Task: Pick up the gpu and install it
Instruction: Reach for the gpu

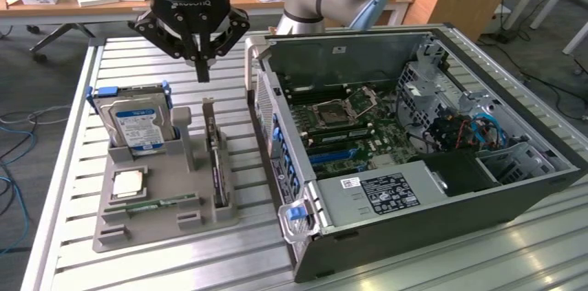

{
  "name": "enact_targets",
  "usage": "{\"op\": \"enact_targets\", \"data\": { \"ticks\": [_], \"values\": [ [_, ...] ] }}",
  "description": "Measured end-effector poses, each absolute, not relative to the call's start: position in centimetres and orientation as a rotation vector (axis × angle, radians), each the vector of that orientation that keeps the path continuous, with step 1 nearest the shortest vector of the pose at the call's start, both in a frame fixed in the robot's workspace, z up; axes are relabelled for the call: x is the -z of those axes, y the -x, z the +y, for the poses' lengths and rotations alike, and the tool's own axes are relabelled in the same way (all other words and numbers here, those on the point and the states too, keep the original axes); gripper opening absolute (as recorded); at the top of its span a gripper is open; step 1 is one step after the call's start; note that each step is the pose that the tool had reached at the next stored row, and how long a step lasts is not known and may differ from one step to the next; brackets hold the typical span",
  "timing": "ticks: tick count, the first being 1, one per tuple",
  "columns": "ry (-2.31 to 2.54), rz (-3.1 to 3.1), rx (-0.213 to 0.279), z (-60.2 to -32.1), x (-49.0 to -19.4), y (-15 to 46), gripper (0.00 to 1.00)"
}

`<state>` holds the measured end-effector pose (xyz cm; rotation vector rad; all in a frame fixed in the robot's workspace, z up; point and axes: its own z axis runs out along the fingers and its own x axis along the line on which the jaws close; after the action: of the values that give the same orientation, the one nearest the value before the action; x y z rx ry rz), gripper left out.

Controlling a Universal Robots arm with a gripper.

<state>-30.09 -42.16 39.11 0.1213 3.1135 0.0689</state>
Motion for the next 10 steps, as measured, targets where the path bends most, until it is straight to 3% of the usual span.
{"op": "enact_targets", "data": {
  "ticks": [10],
  "values": [
    [-0.122,3.113,-0.069,-43.8,-39.1,30.1,0.11]
  ]
}}
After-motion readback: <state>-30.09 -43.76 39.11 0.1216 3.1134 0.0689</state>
